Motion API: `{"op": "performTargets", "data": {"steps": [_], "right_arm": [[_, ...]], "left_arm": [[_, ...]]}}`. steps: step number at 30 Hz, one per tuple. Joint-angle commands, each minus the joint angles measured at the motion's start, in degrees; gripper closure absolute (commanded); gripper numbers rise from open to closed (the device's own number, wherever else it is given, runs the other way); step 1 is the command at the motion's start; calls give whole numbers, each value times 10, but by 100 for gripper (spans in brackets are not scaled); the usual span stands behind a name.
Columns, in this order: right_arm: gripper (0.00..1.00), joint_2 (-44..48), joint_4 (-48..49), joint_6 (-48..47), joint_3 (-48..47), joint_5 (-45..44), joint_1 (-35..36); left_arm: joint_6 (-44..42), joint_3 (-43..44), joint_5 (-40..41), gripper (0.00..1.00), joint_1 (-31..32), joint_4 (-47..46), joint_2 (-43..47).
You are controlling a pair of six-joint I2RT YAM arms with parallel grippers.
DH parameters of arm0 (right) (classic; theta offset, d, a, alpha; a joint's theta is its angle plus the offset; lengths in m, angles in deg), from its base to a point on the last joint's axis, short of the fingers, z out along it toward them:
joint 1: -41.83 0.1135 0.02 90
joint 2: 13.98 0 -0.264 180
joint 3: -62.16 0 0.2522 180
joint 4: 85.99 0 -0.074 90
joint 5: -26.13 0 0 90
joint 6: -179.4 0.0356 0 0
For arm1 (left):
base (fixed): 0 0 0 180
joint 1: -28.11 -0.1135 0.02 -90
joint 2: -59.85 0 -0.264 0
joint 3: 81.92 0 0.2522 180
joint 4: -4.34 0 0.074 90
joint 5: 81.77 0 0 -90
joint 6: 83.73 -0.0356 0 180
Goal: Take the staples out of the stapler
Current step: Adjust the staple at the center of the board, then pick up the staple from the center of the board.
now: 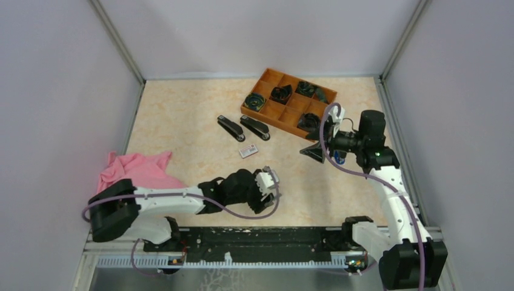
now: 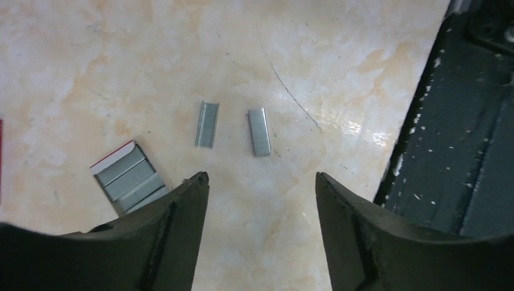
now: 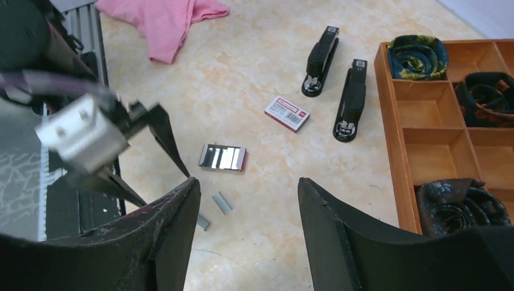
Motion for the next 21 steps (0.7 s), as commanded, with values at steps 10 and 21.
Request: {"op": "performTargets", "data": {"steps": [10, 21], "right_arm": [[26, -34, -231, -525, 4, 65, 105], [40, -181, -266, -593, -20, -178, 337]], "left_arm": [[178, -262, 149, 0, -20, -184, 365], [254, -274, 132, 3, -162, -51, 471]]}}
